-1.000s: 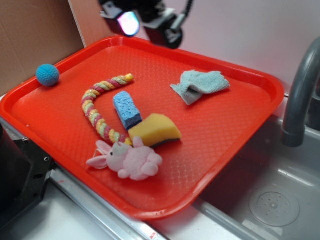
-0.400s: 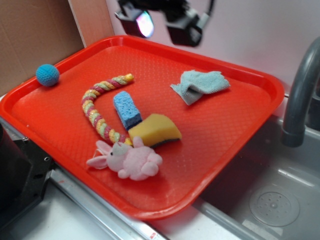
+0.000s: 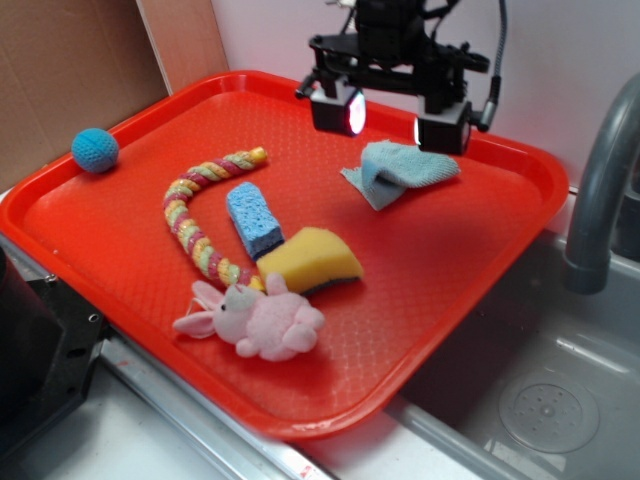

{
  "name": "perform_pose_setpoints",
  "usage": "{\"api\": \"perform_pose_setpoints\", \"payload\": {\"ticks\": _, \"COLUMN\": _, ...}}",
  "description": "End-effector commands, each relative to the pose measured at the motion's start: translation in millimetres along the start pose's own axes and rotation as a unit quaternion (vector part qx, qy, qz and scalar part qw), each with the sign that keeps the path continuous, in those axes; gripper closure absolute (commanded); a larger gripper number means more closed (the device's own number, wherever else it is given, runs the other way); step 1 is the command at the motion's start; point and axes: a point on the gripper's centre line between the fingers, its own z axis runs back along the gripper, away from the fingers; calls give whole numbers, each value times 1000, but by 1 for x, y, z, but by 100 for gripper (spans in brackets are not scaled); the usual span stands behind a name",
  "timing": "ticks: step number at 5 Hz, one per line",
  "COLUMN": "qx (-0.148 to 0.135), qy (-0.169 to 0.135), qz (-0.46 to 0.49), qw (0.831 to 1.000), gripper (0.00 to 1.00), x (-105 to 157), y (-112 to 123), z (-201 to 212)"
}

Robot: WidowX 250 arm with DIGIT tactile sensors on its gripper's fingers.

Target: Grab the blue cloth.

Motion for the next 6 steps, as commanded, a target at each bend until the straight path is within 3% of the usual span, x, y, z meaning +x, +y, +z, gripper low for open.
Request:
{"api": "perform_pose_setpoints", "payload": {"ticks": 1, "qx": -24, "qy": 4, "qz": -14, "qw": 1000, "gripper": 0, "x": 15, "y": -4, "z": -18}}
{"api": "perform_pose_setpoints", "payload": {"ticks": 3, "qx": -39, "qy": 40, "qz": 0, "qw": 998, "gripper": 0, "x": 6, "y": 33, "z": -45}}
{"api": "perform_pose_setpoints", "payload": {"ticks": 5, "qx": -43, "qy": 32, "qz": -17, "qw": 998, "gripper": 100, "x": 1, "y": 37, "z": -46}}
{"api": "perform_pose_setpoints", "payload": {"ticks": 6, "qx": -31, "qy": 11, "qz": -56, "qw": 998, "gripper": 100, "x": 2, "y": 45, "z": -26}}
